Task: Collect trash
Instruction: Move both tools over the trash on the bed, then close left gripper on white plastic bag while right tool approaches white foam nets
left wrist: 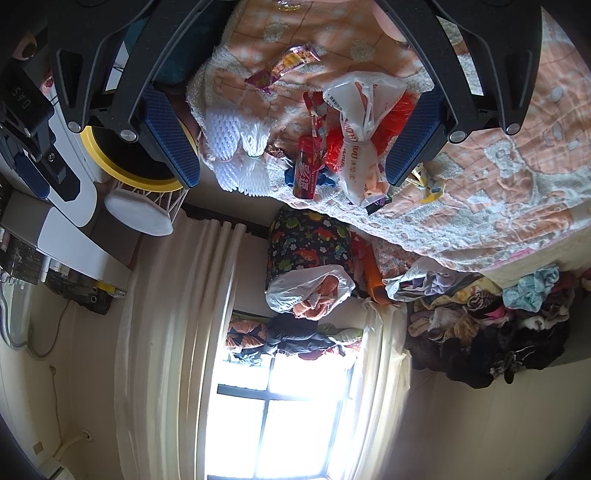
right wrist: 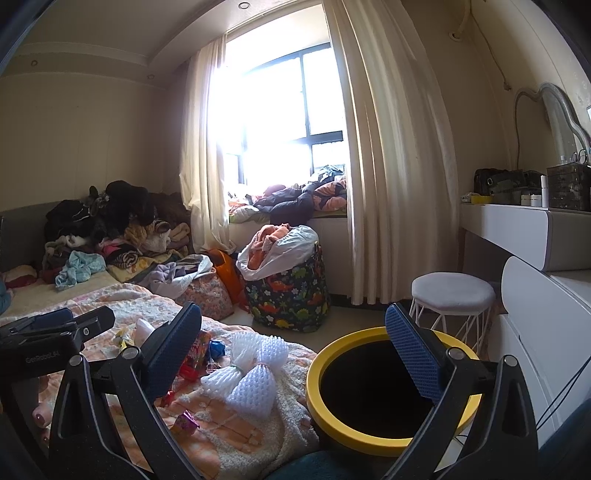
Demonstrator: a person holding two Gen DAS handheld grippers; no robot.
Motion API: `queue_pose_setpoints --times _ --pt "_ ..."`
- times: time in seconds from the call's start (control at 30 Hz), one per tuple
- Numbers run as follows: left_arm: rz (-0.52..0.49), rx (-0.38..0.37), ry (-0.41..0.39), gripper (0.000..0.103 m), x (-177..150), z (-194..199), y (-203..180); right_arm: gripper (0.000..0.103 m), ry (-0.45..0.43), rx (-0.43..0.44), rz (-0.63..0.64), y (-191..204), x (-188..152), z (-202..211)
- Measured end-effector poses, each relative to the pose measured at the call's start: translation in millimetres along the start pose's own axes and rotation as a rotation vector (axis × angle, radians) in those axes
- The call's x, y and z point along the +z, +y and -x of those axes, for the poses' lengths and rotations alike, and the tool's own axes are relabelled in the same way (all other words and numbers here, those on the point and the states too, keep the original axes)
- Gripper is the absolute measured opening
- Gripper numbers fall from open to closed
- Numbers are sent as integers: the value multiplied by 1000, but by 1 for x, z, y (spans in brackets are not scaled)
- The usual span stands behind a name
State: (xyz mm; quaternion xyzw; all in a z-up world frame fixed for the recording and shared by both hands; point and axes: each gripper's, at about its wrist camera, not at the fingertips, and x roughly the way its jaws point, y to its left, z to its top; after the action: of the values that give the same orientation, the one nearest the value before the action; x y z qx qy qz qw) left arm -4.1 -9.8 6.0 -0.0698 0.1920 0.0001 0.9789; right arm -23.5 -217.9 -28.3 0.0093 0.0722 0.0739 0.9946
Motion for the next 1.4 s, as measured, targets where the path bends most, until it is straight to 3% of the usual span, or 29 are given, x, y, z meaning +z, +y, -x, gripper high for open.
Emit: queue_pose_setpoints --times 0.87,1.4 --pt "12 -4 11 92 -1 0 -5 97 33 7 18 6 -6 -5" --pt "124 89 13 92 1 -12 58 97 187 199 69 58 -16 -39"
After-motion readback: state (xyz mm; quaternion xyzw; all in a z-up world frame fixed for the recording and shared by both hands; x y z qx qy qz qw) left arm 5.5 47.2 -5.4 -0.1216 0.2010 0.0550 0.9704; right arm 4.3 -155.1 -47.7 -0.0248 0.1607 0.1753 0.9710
